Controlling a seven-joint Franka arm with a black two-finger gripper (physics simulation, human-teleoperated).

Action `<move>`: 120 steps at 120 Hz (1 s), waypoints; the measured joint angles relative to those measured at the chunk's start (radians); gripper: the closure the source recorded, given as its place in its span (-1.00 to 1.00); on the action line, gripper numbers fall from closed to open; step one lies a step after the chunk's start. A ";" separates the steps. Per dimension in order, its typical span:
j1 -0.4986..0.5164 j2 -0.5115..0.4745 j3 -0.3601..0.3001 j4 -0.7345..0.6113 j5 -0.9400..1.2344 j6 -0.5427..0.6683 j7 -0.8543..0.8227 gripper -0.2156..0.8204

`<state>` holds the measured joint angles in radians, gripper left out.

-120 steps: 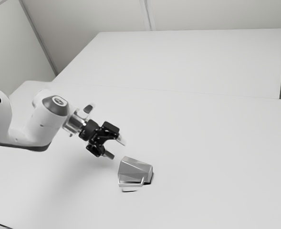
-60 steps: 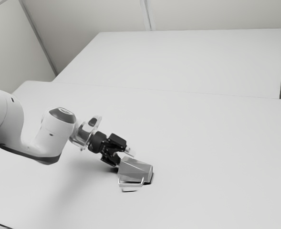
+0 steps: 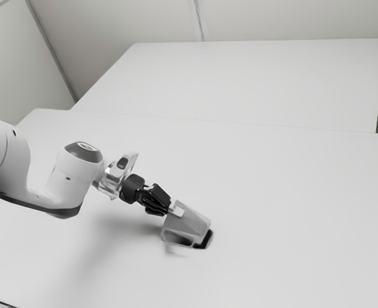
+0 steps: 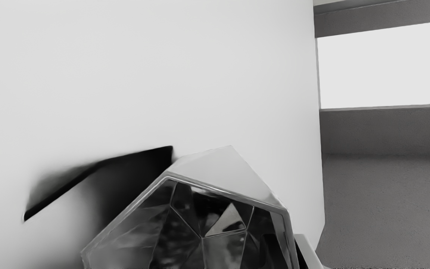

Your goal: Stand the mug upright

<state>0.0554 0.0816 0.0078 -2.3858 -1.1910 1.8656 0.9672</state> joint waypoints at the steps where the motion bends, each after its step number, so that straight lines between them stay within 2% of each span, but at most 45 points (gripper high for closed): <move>1: 0.000 -0.002 0.000 0.000 0.000 0.000 0.002 0.86; 8: 0.000 -0.033 0.000 0.000 0.002 -0.001 0.012 0.88; 20: -0.002 -0.142 0.000 0.009 0.045 0.007 0.011 0.90; 36: -0.002 -0.184 0.001 0.089 0.275 0.045 -0.045 0.92; 80: 0.000 -0.179 -0.021 0.226 0.940 0.173 -0.326 0.93; 120: -0.001 -0.089 -0.043 0.193 1.135 0.315 -0.541 0.93</move>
<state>0.0548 -0.0070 -0.0353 -2.1924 -0.0556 2.1807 0.4260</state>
